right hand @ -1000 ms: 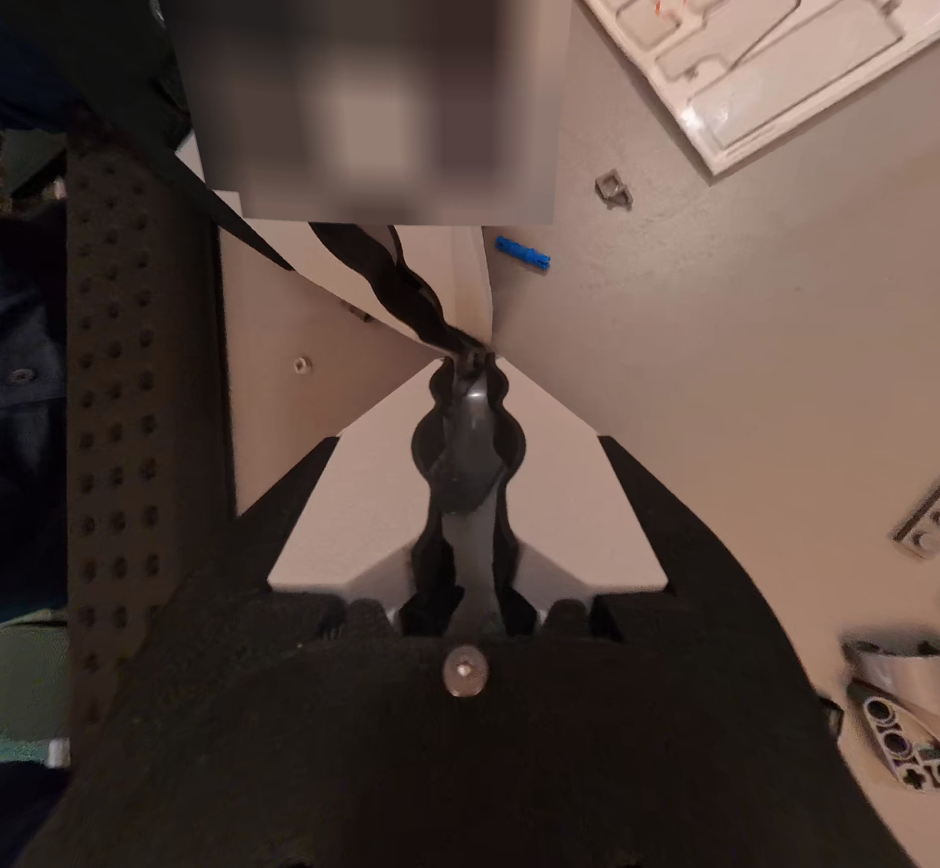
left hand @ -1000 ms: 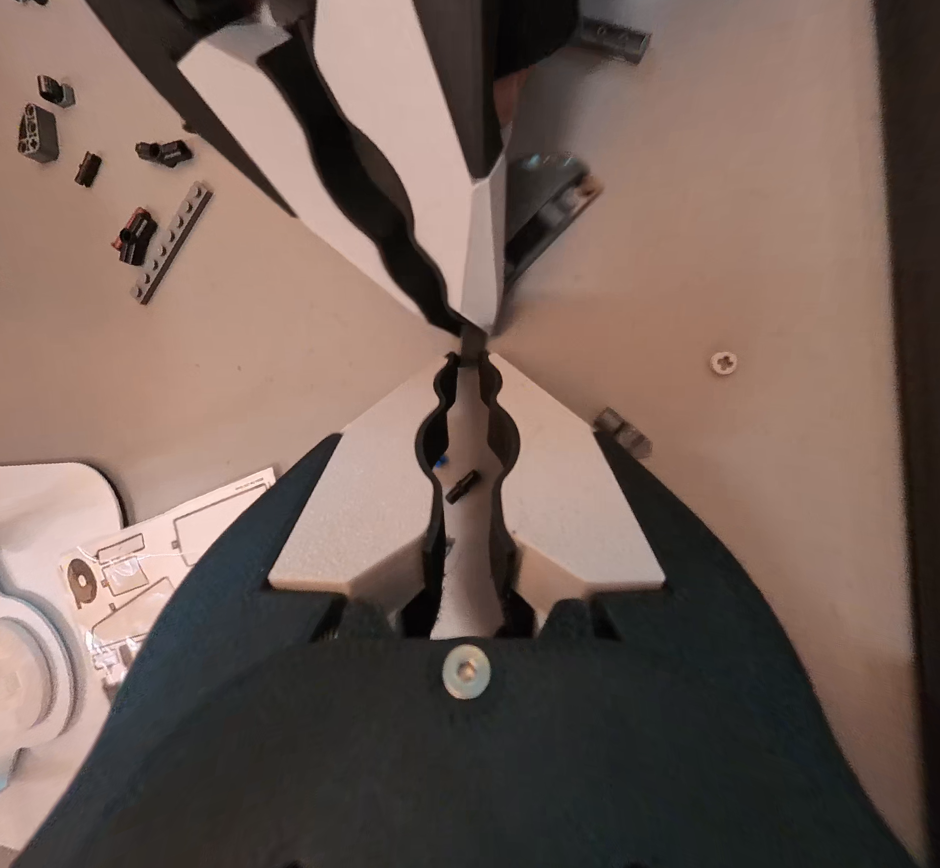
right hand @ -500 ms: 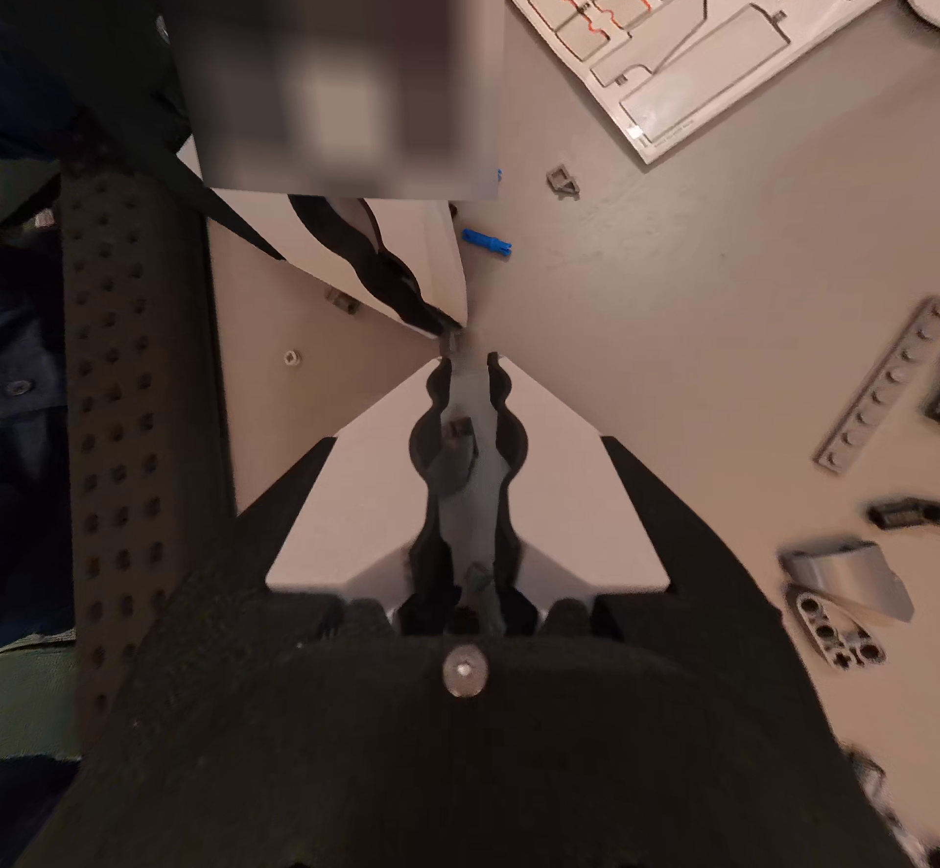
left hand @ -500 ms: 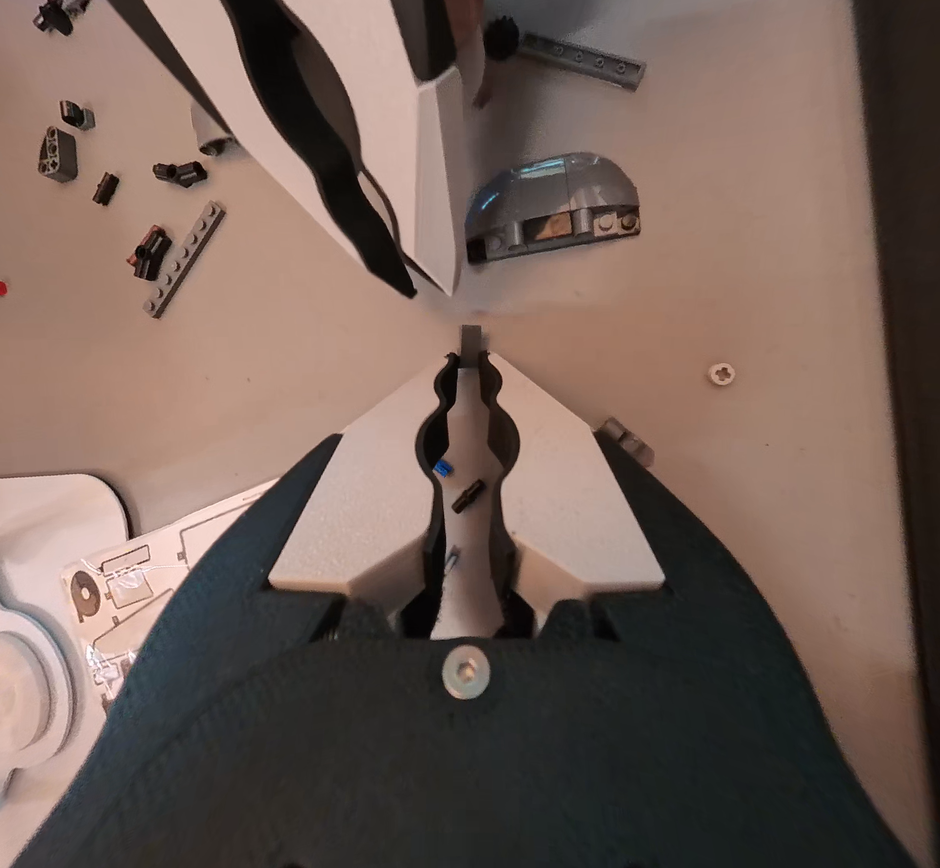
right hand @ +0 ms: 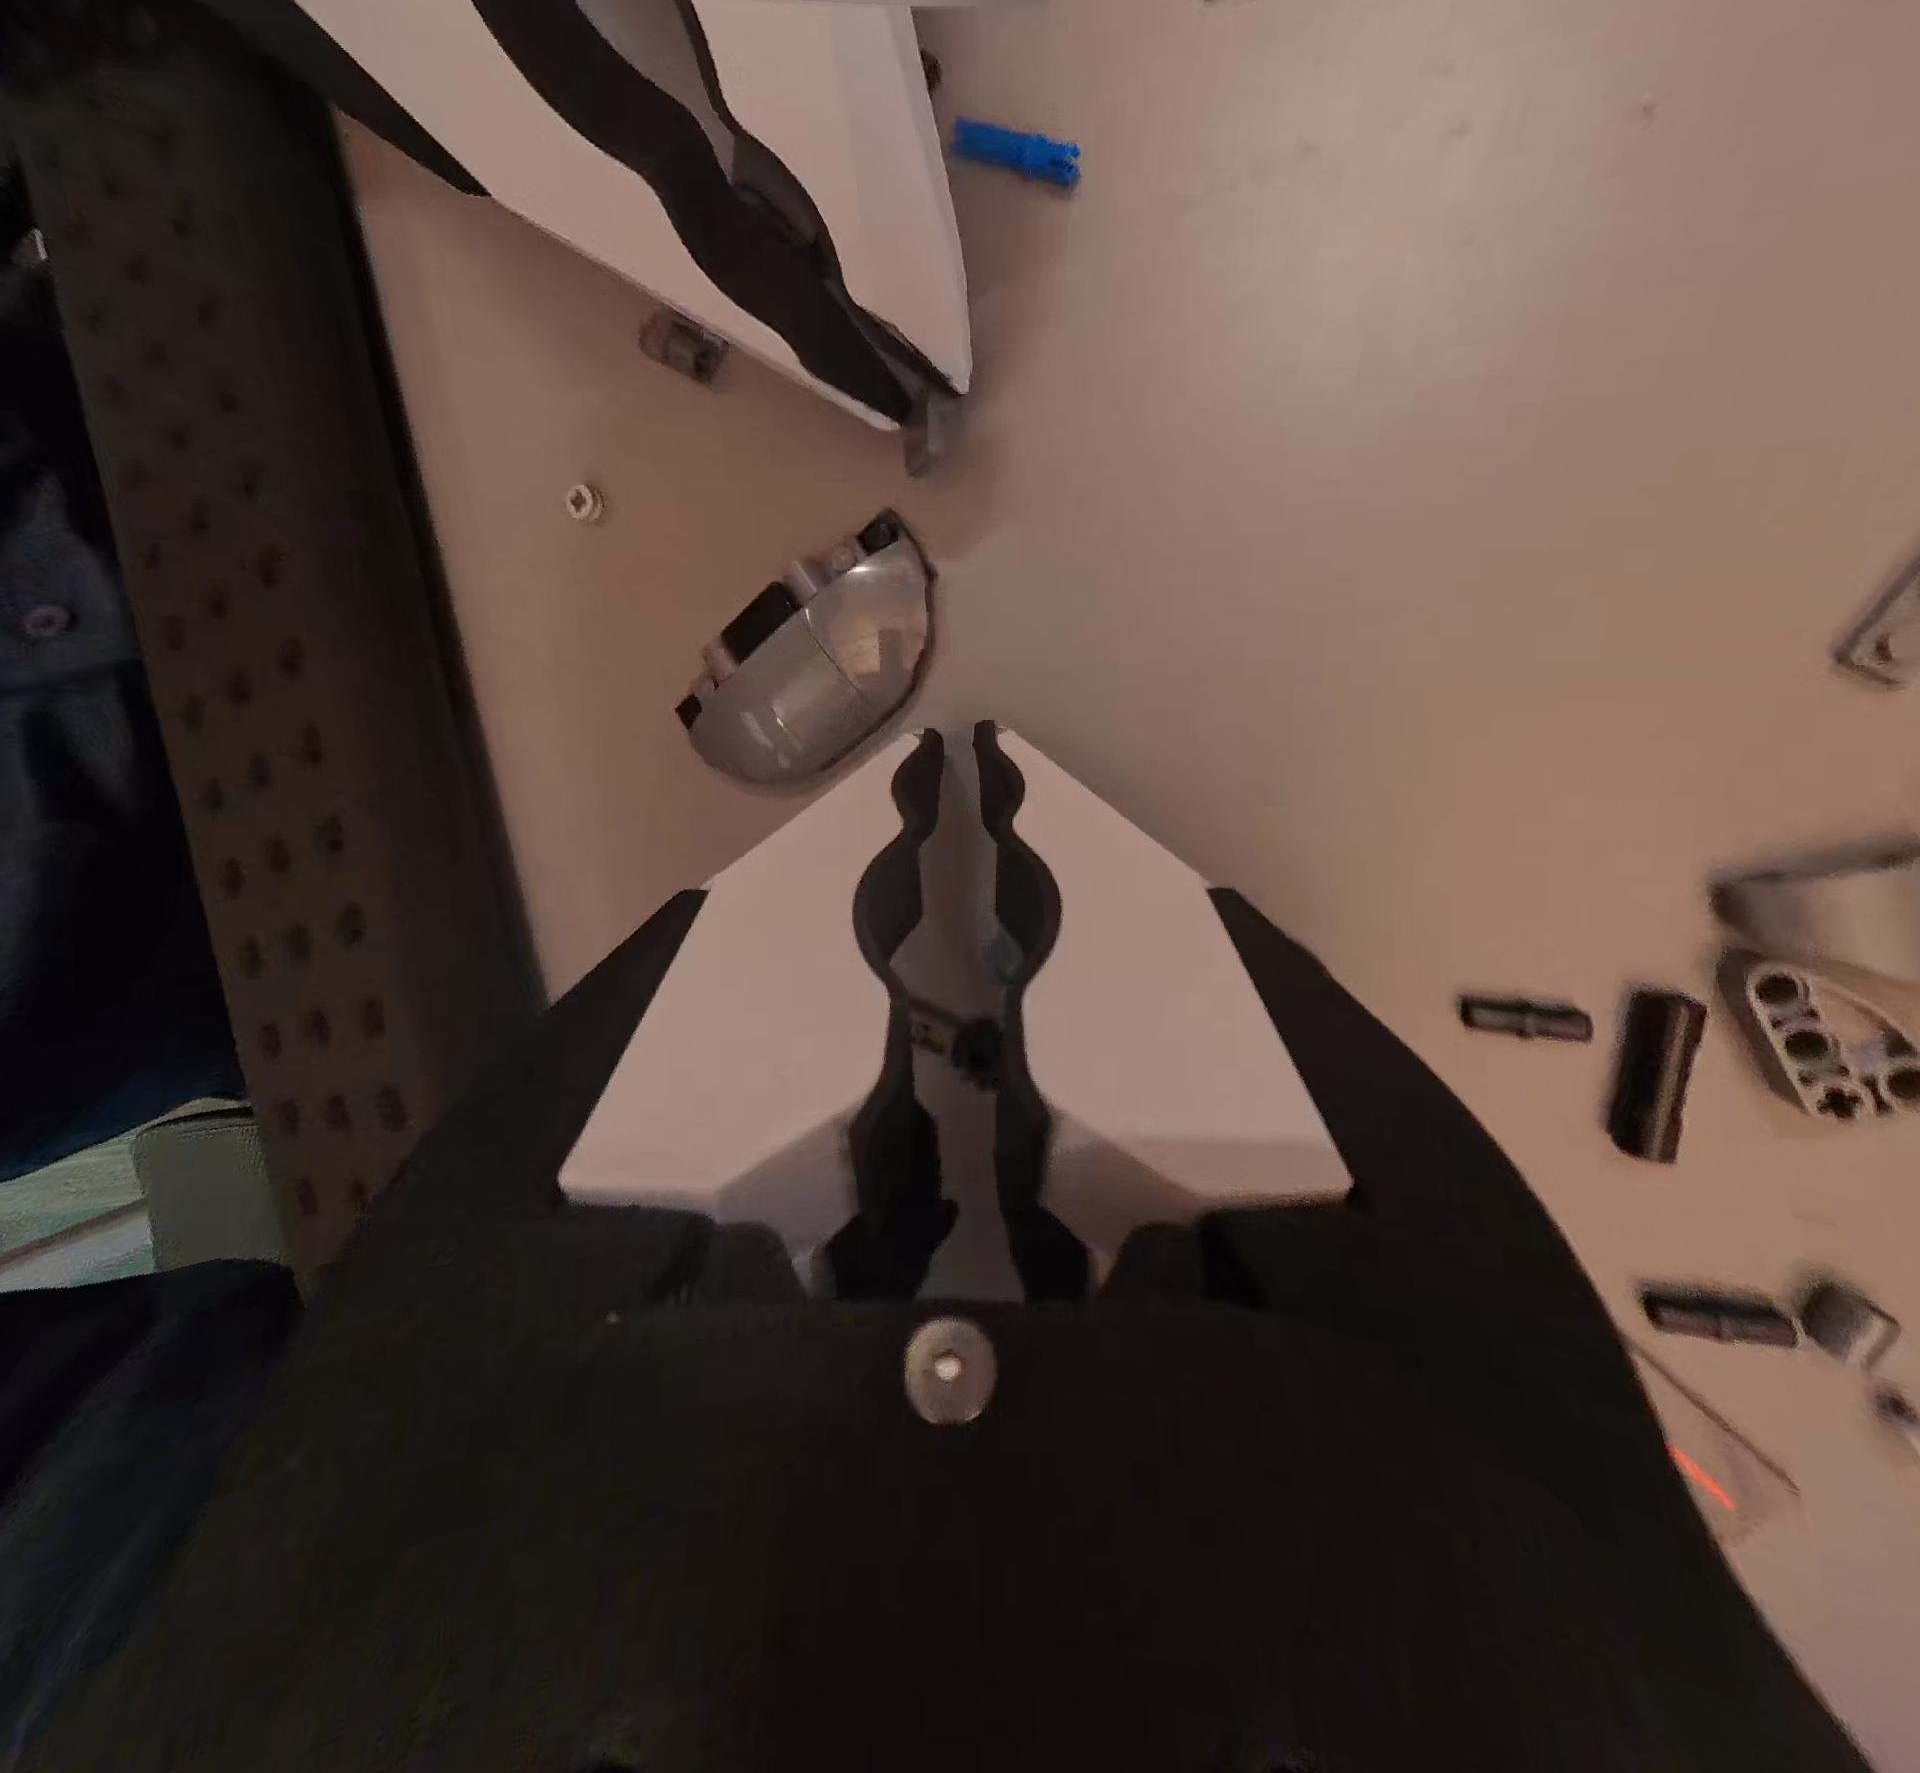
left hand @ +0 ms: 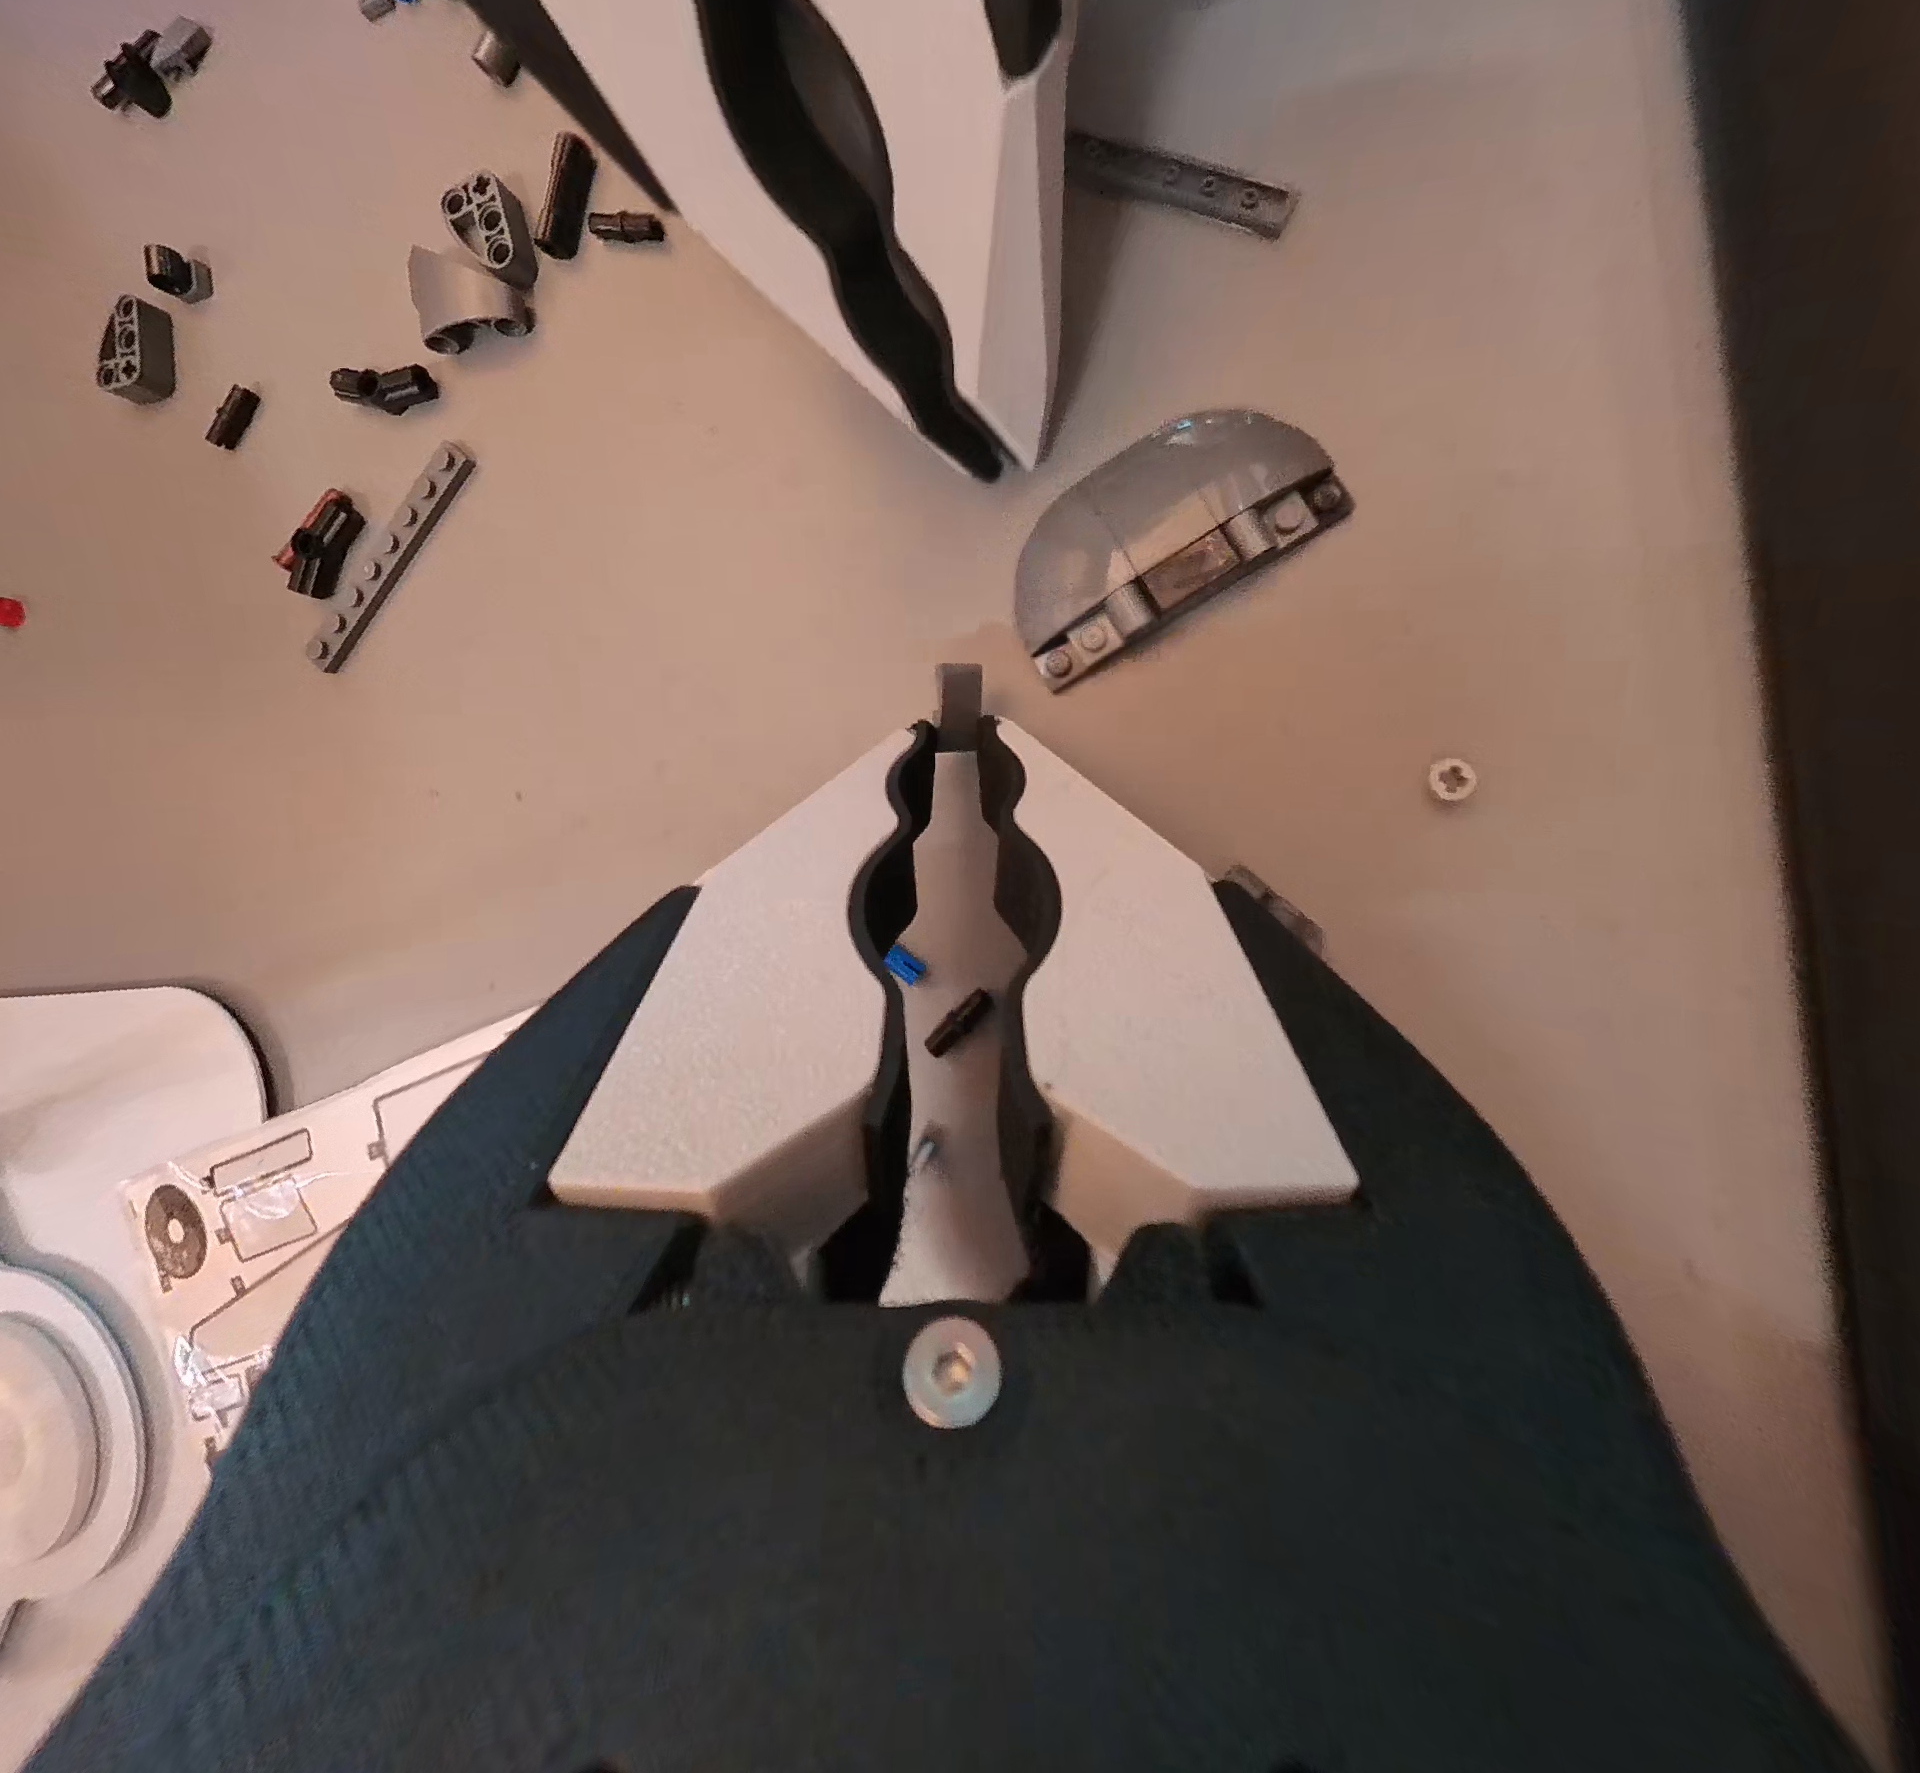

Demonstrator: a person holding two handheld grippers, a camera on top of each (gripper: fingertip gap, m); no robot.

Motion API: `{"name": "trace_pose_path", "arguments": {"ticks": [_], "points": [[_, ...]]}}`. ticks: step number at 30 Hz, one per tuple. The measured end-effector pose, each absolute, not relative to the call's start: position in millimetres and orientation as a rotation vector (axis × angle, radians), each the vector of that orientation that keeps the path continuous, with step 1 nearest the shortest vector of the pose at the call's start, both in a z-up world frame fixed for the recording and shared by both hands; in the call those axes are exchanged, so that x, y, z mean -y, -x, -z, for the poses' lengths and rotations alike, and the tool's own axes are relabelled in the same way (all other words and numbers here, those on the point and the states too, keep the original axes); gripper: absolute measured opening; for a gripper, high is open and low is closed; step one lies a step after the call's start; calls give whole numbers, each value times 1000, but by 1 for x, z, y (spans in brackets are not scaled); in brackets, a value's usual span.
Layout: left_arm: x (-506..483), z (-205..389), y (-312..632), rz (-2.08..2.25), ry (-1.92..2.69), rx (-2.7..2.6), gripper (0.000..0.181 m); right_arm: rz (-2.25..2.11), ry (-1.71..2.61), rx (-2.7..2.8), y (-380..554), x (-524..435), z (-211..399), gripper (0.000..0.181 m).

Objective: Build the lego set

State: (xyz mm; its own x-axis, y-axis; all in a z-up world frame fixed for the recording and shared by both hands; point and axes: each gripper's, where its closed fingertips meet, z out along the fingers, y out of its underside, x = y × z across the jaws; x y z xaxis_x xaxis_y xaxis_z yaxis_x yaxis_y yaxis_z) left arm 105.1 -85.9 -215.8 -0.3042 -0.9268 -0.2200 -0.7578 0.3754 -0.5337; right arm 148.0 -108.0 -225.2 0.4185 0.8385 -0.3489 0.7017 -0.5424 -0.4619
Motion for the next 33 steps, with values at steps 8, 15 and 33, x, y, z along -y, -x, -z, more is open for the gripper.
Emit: {"name": "trace_pose_path", "arguments": {"ticks": [8,15,33], "points": [[100,210,-84,536,1456,-2210,6,-825,2228,1567,-99,116,224,2],[133,207,-79,669,1426,-2295,5,-874,2209,1497,-102,111,218,1],[140,223,-80,569,1434,-2380,6,-931,2199,1584,-94,130,217,19]]}}
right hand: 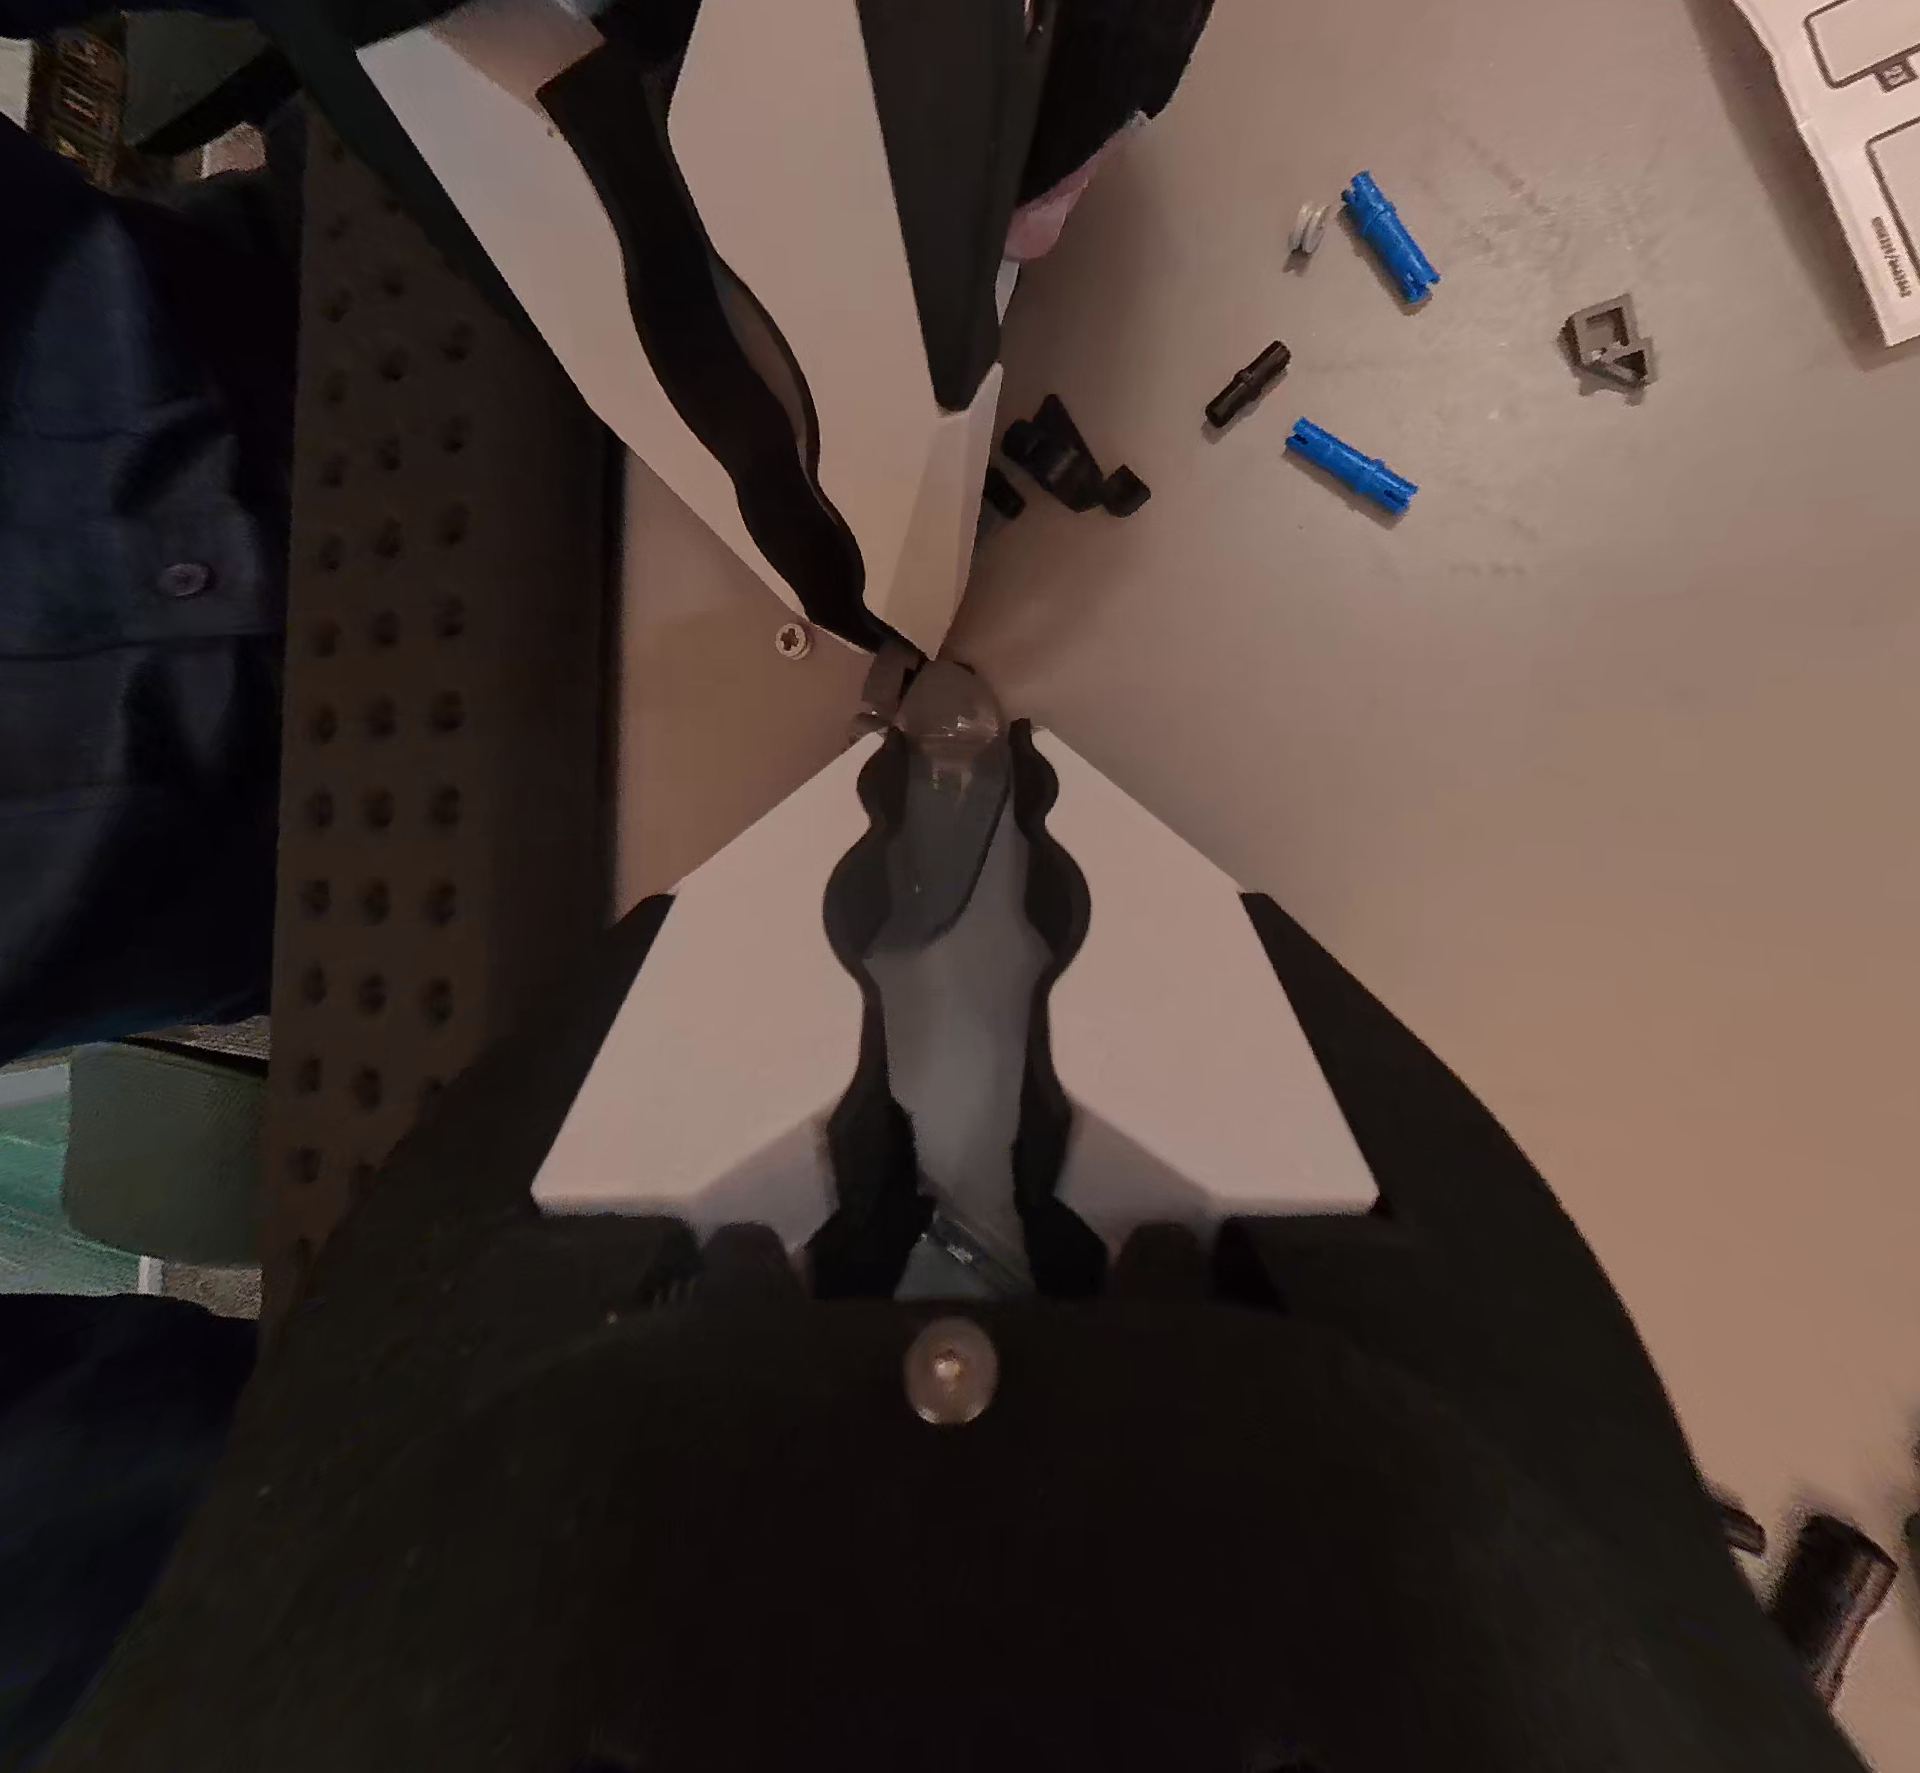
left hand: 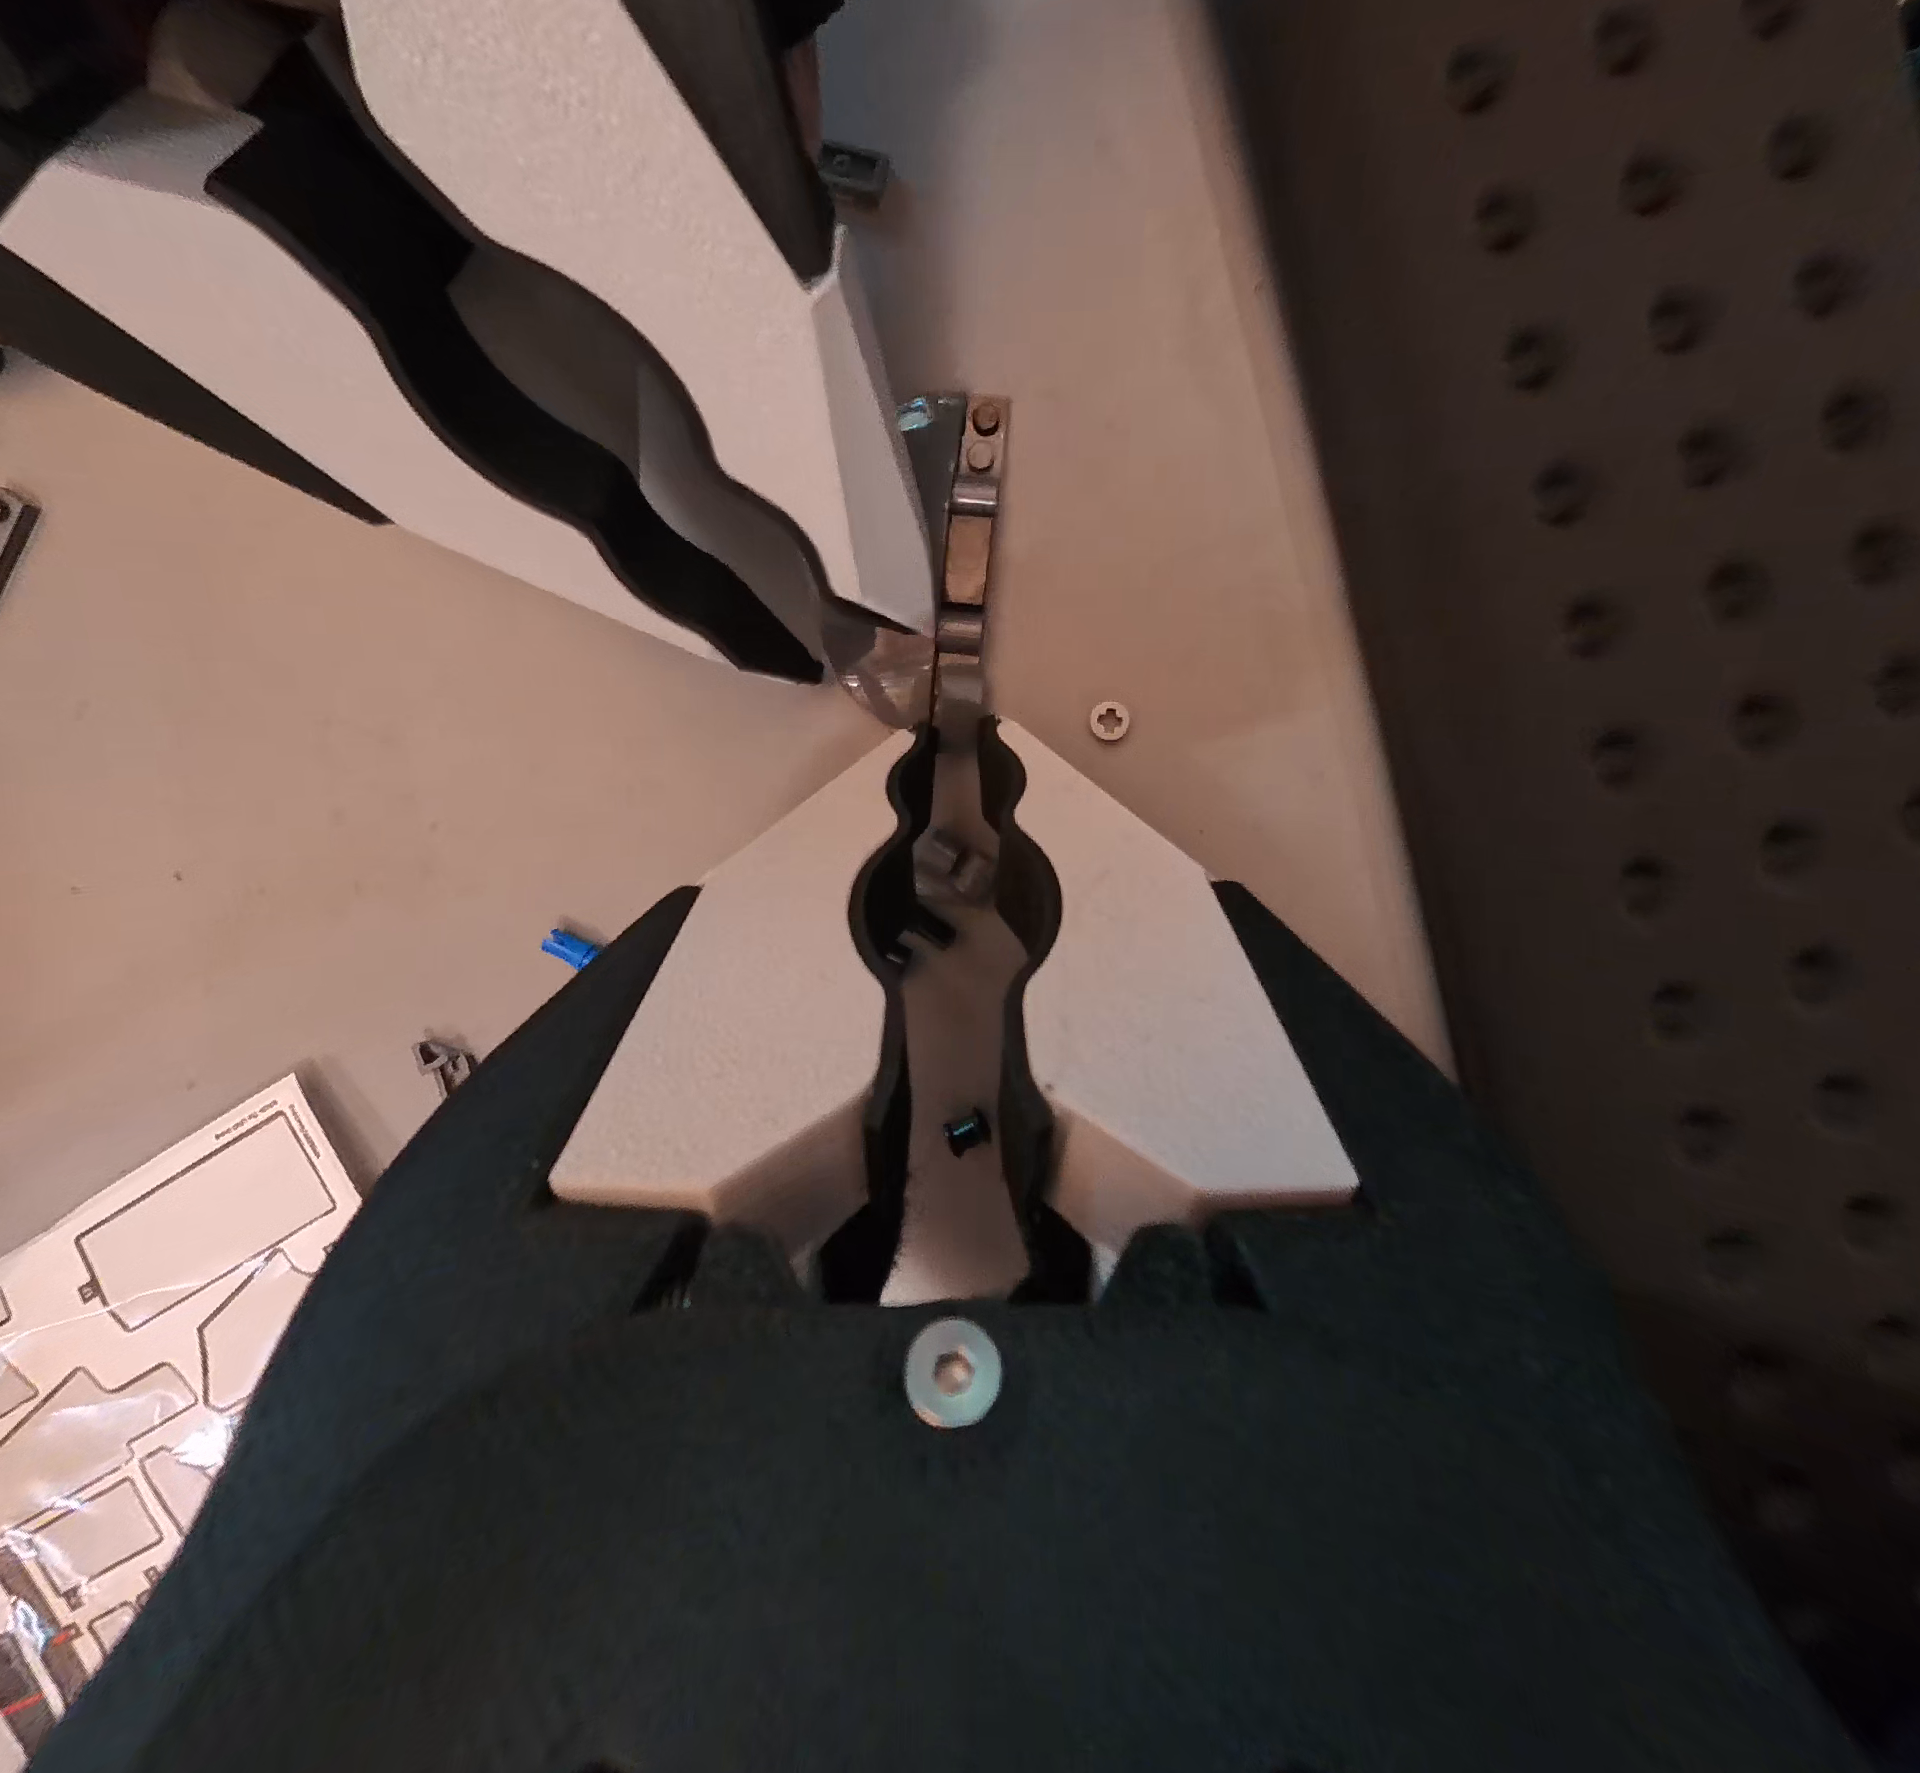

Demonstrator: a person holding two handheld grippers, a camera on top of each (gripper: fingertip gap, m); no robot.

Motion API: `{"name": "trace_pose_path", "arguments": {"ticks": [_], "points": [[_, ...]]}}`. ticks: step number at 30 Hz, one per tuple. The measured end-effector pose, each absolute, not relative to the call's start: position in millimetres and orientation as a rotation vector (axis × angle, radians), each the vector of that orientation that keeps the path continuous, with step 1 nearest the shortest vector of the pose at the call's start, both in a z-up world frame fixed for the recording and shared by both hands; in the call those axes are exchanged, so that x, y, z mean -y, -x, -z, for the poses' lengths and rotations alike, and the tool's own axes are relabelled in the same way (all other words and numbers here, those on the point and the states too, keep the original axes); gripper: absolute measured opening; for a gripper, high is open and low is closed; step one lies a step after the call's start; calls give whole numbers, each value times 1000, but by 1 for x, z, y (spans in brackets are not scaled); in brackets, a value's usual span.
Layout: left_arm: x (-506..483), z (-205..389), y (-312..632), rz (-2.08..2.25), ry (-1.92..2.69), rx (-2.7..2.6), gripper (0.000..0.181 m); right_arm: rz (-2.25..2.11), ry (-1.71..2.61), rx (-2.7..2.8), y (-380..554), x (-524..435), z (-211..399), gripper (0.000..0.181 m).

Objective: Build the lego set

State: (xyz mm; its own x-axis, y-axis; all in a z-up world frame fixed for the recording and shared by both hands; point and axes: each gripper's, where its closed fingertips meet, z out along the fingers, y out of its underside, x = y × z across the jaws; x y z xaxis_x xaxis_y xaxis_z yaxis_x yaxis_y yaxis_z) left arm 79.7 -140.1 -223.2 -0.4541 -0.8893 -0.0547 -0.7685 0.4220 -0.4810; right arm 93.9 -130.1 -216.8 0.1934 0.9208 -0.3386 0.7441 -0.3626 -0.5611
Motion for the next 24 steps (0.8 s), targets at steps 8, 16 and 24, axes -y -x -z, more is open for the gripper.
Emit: {"name": "trace_pose_path", "arguments": {"ticks": [8,16,24], "points": [[140,223,-81,561,1433,-2382,6,-954,2216,1593,-92,134,218,23],[139,225,-82,537,1429,-2389,6,-981,2219,1597,-91,137,219,22],[139,225,-81,522,1421,-2396,6,-988,2220,1593,-90,137,218,22]]}}
